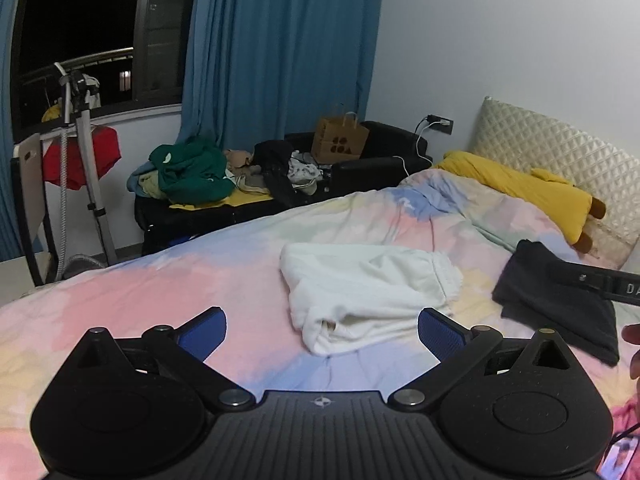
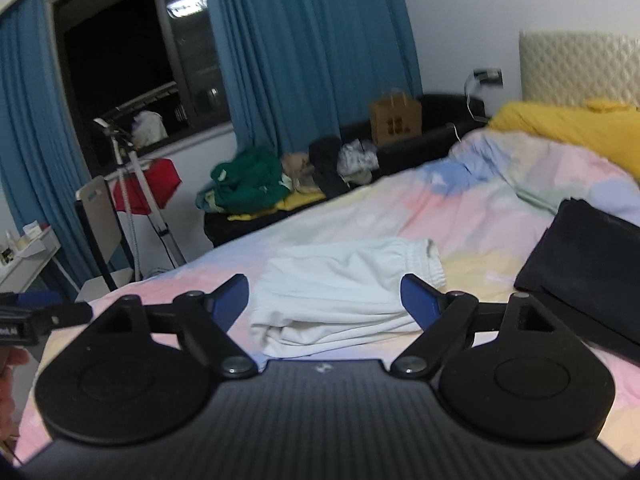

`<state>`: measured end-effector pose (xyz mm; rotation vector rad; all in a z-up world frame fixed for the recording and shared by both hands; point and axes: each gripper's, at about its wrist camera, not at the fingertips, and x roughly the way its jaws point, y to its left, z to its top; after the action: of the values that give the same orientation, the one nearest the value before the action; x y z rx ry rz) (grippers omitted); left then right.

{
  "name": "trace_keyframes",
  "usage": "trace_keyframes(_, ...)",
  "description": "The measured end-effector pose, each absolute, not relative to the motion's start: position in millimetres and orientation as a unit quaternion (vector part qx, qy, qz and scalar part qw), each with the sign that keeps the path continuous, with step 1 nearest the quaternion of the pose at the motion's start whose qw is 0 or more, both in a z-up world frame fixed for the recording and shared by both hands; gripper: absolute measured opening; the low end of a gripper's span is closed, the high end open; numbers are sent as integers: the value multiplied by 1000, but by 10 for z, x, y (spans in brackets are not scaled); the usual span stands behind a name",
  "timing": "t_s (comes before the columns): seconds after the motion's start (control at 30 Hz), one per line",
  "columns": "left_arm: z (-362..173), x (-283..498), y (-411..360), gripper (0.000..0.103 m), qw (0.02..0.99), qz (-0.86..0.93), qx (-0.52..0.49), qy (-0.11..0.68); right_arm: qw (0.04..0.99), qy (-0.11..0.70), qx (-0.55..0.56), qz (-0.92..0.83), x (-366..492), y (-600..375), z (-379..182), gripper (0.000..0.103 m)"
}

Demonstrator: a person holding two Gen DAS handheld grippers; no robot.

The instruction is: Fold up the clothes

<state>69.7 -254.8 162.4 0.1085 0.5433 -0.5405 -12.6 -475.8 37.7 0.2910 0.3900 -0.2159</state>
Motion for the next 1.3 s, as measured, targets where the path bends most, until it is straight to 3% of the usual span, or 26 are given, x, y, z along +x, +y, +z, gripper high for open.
trace_keyframes(0.33,1252,224,-2383,103,942,-243,66,221,970,176,115,-124,-292,-4086,-132,85)
trace_keyframes(0.9,779,502,-2362,103,947,-230,77,213,966,181,95,-158,101,-3928,-793,85)
trace_keyframes(1.3,674,600,-2325,103,946,-224,71,222,962,190,97,-171,149,-3968,-870,85)
